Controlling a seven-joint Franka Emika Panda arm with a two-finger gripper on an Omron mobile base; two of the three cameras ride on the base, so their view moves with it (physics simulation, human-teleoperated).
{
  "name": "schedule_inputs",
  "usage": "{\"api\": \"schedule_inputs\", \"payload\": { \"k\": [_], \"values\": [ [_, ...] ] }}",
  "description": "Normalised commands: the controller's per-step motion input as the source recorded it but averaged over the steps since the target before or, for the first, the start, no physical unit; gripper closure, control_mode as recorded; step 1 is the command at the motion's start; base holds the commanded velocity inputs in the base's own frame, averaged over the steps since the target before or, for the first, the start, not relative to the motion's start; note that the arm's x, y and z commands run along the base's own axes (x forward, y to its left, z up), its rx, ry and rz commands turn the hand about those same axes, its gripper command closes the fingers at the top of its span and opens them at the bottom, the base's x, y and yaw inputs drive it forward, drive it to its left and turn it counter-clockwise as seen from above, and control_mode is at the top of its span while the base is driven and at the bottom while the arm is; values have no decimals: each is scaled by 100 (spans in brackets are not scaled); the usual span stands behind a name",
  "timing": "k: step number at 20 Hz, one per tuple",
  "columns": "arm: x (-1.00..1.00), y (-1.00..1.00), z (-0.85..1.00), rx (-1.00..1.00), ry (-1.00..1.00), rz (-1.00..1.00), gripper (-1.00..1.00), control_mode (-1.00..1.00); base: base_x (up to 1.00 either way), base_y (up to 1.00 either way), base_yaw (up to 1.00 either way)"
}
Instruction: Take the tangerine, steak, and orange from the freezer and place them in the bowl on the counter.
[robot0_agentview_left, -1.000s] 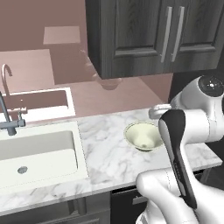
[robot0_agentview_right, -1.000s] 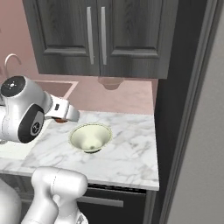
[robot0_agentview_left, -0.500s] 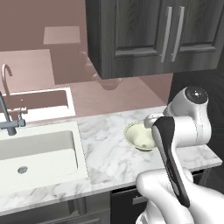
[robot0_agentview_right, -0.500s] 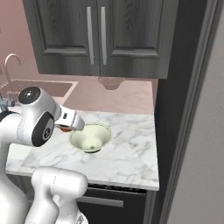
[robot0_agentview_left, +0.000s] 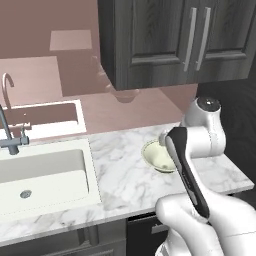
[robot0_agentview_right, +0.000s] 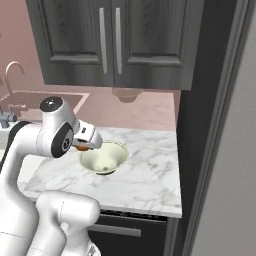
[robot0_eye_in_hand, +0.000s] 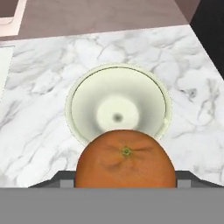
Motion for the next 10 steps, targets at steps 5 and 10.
{"api": "schedule_inputs", "payload": {
  "k": [5, 10],
  "values": [
    [48, 0, -46, 0, 0, 0, 100, -100, 0, 0, 0],
    [36, -1, -60, 0, 0, 0, 100, -100, 0, 0, 0]
  ]
}}
